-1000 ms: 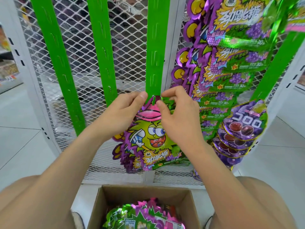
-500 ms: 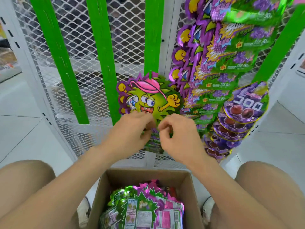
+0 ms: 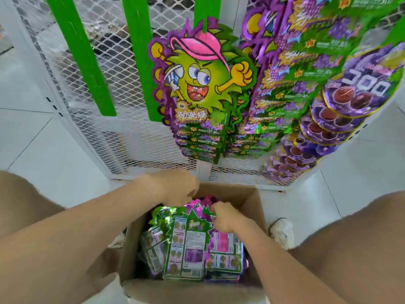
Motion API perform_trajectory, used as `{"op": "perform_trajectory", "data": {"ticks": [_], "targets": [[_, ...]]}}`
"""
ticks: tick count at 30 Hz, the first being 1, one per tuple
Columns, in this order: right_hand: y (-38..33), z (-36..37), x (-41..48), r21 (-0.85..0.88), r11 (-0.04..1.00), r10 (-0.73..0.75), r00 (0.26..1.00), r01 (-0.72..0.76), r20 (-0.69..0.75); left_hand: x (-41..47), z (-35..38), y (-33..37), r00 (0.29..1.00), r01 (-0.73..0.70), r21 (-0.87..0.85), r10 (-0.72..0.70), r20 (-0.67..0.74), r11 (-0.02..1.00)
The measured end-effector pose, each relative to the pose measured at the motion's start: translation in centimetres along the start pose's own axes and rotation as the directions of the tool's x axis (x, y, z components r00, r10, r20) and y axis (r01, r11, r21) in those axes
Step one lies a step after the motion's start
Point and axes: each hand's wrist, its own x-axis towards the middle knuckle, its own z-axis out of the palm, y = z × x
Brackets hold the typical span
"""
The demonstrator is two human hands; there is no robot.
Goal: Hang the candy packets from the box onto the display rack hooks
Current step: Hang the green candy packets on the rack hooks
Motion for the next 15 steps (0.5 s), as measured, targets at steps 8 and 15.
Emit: {"op": "perform_trajectory", "data": {"ticks": [8, 15], "targets": [[-1.3, 5.2, 1.3, 0.128, 0.991, -0.037, 0.998, 0.043, -0.043, 0.8, 0.4, -0.2, 0.999, 0.024, 0.045, -0.025, 0.030, 0.999], [-2.2, 1.5, -0.5, 0.290, 0.940, -0.162, 0.983, 0.181, -0.086, 0.2, 0.1, 0.0, 0.993, 0.097, 0.019, -0.098, 0.060, 0.995]]}}
